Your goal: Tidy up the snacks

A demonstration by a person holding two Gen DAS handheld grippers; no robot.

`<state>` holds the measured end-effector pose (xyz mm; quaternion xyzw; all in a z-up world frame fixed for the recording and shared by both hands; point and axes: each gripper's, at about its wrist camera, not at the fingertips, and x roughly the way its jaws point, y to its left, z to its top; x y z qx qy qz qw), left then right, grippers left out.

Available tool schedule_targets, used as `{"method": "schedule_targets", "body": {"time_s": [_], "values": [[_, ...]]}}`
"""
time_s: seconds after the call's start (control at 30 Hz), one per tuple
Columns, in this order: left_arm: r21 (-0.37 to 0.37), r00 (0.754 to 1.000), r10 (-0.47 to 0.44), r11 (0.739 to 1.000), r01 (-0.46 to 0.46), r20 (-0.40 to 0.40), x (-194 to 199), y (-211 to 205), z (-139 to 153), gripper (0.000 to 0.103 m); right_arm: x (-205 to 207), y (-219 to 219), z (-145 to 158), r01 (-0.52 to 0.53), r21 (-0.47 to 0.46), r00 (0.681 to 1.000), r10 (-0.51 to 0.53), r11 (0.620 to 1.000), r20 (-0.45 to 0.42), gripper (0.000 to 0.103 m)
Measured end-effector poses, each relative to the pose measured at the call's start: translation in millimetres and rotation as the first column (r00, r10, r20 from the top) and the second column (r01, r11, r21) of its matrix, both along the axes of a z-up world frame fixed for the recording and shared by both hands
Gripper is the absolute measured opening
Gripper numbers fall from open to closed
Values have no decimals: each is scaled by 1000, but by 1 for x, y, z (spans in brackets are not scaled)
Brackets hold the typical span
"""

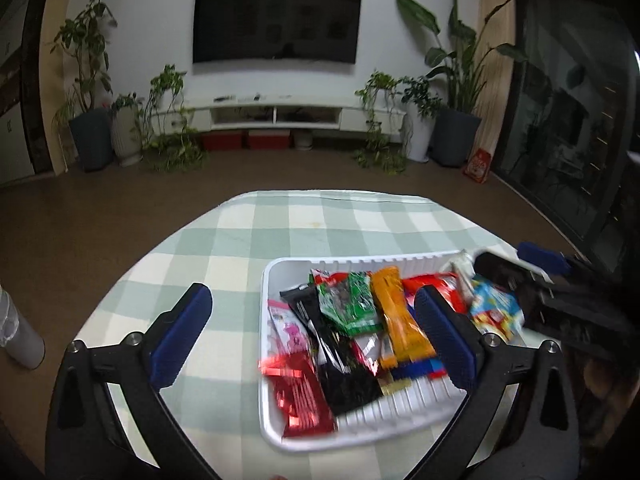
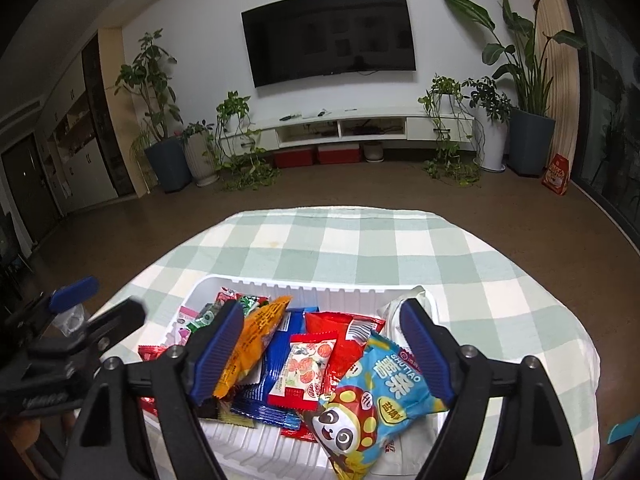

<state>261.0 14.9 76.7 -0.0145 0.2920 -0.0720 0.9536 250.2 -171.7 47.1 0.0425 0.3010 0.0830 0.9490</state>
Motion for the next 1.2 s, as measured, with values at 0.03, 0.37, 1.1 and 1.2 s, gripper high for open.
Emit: {"method": "schedule_targets", "body": {"time_s": [0.03,0.37,1.1,1.2], "values": [[7,1000,7,1000,-7,13,-12,0,2,102,-2,-2,2,-1,8,1000,1,1000,8,86],[-238,1000,2,971,-4,-6,-131,19,12,102,-85,-14,25,-18,35,987,12,999,158,103],[-58,973,189,978,-198,-132,-254,1,-45,102,-263,-11,-24,131,-26,990,-130,991,47,103],[21,968,223,975,-222,-115,-251,-4,-47,102,-264,-9,-30,151,-55,988,-149,987,33,103]]}}
